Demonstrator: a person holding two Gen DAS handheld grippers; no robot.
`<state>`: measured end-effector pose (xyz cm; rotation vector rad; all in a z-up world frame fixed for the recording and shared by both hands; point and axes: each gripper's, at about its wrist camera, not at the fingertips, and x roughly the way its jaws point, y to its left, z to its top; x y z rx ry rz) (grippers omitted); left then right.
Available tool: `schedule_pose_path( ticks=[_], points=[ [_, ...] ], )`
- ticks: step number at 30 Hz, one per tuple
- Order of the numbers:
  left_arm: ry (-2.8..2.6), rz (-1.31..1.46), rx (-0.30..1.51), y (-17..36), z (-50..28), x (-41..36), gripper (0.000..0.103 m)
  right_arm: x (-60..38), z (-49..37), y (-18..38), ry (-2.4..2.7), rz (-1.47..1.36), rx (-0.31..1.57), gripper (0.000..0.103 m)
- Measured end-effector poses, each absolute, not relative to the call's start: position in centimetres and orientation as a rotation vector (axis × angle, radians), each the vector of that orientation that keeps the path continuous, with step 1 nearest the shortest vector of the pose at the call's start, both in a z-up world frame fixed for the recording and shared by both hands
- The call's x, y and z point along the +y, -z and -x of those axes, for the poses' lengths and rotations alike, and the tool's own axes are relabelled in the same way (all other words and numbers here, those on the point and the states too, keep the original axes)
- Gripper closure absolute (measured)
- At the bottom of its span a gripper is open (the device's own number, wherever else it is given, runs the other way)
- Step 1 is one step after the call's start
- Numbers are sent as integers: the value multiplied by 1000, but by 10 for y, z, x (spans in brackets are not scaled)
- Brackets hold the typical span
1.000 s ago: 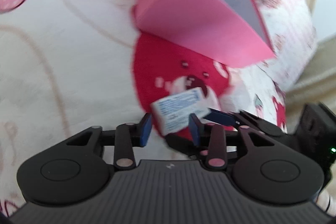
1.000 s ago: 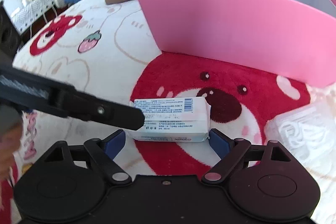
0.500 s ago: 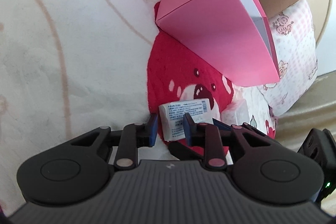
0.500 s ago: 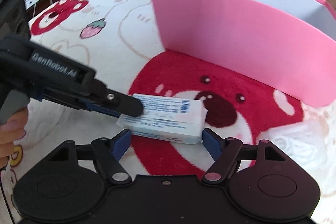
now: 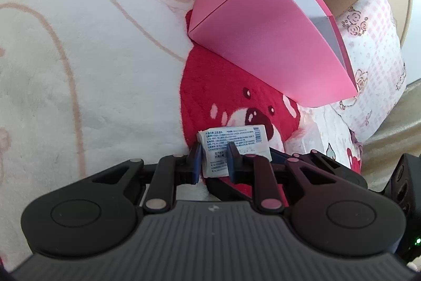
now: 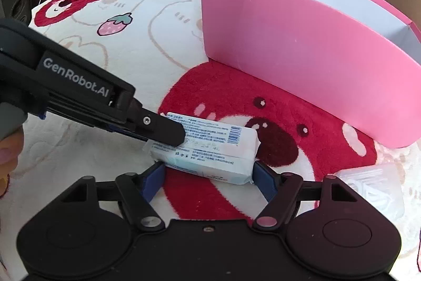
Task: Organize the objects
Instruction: 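Lift the soap bar with the left tool and carry it over the box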
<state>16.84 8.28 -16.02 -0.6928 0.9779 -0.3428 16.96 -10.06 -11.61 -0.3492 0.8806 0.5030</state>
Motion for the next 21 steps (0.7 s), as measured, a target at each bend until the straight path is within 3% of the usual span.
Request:
schedule_pose_path(
  ticks=[21],
  points=[
    [355, 628, 1032, 126, -148, 72, 80, -103, -135, 97, -501, 355, 850, 27]
  ],
)
